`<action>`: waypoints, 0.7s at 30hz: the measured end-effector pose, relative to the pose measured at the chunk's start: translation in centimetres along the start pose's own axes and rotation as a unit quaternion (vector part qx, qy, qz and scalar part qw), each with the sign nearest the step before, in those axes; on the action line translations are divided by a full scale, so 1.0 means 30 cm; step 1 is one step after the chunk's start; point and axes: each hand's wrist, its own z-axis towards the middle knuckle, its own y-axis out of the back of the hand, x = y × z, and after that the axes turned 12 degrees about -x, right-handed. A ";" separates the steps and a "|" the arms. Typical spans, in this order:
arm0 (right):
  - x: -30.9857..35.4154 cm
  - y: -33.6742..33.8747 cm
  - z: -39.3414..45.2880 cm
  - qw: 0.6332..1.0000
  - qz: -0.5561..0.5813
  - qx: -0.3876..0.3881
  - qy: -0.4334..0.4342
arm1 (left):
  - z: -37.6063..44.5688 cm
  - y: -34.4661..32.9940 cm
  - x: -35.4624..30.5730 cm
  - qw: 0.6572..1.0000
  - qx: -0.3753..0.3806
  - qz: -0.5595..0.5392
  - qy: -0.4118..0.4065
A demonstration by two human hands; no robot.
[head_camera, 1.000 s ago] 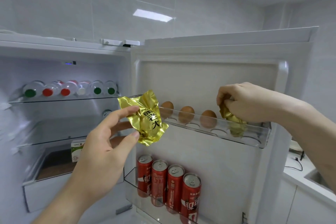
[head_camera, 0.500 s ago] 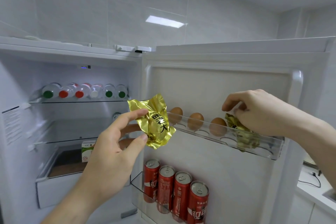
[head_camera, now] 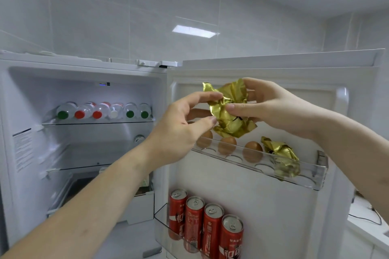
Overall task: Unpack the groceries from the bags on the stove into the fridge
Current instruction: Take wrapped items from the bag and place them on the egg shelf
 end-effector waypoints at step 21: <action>-0.021 0.165 -0.095 0.854 -0.514 -0.082 -0.013 | -0.087 -0.035 0.274 0.943 -0.031 0.313 -0.110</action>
